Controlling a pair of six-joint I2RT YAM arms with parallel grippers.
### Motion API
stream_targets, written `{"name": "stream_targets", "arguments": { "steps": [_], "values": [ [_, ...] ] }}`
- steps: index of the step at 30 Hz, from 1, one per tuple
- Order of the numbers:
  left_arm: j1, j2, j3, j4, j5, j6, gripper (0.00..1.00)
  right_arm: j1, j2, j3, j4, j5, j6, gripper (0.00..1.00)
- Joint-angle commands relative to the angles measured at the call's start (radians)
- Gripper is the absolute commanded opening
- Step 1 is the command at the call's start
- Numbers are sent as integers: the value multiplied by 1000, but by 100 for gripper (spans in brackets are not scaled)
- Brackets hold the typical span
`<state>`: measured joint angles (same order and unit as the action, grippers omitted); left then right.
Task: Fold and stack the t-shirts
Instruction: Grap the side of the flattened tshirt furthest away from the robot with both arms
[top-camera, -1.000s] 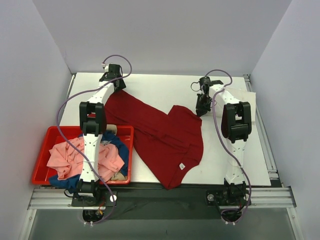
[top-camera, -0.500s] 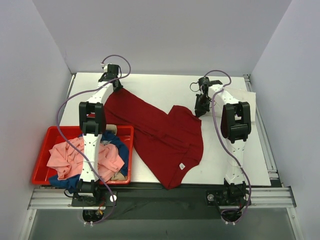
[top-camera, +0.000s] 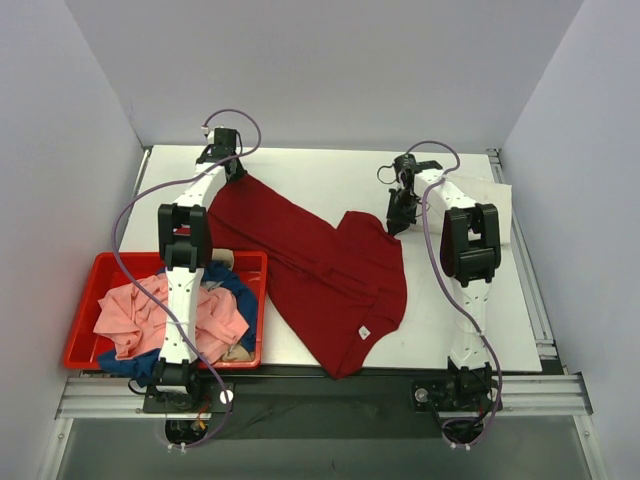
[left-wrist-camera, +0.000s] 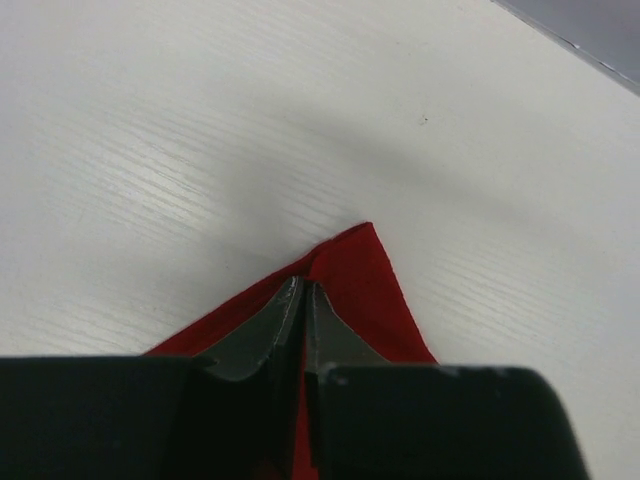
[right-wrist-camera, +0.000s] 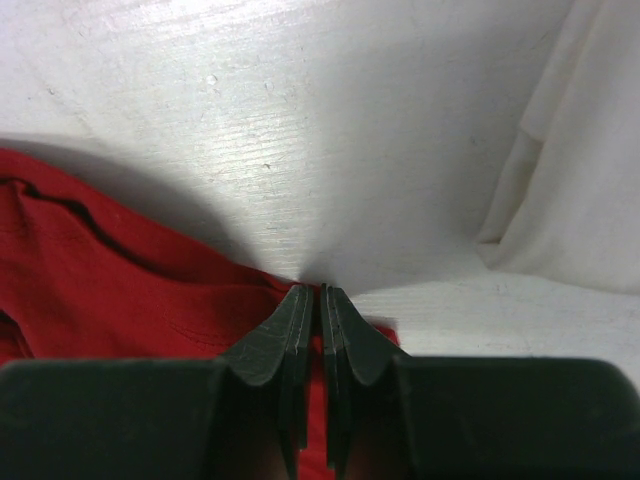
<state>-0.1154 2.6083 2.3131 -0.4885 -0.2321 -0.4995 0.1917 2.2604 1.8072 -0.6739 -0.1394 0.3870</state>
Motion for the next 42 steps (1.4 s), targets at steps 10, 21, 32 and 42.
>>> {"name": "stream_targets", "arguments": {
  "steps": [10,21,32,42],
  "values": [
    [-10,-119,14,-3,28,-33,58,9,-76,12,-55,-20,9,6],
    [-21,36,195,77,56,-25,63,15,-78,9,-56,-19,12,6],
    [-24,42,124,53,14,-16,61,14,-65,29,-64,-22,15,6],
    [-23,78,135,2,-9,-20,61,14,-55,35,-70,-26,15,6]
  ]
}}
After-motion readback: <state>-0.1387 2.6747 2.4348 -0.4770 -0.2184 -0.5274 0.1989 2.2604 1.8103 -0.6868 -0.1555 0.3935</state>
